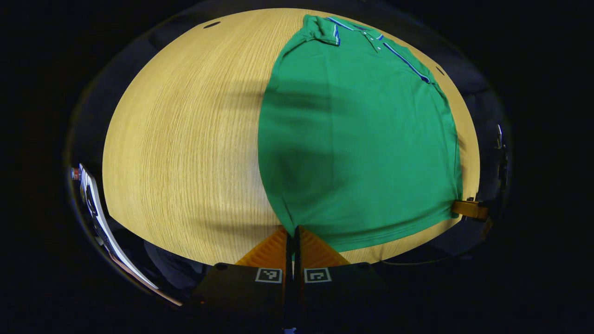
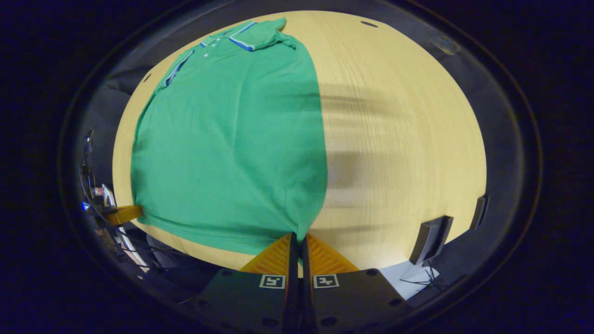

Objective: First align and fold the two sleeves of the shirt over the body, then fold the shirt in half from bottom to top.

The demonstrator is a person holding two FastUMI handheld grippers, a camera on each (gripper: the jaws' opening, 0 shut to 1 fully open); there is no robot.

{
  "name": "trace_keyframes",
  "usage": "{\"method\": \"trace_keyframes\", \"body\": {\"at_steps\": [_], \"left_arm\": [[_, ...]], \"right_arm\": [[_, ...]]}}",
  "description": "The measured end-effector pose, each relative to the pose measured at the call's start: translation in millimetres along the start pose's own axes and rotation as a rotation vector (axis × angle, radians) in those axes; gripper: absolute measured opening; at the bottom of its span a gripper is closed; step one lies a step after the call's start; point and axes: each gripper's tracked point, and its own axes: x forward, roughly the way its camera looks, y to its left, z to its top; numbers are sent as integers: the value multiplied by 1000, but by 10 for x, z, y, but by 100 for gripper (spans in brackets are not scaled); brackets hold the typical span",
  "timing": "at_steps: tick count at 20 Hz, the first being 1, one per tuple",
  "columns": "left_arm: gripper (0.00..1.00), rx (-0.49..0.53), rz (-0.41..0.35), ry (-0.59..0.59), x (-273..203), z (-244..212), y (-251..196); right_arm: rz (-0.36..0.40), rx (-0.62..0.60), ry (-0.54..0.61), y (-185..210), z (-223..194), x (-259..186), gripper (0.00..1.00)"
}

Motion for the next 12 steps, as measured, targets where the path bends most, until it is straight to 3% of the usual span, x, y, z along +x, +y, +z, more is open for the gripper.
{"method": "trace_keyframes", "body": {"at_steps": [7,12], "left_arm": [[3,51,34,-132,-374,493,-36],[3,37,28,-190,-530,843,-68]], "right_arm": [[40,-28,-109,85,334,-531,7],[51,-23,-201,150,816,-808,4]]}}
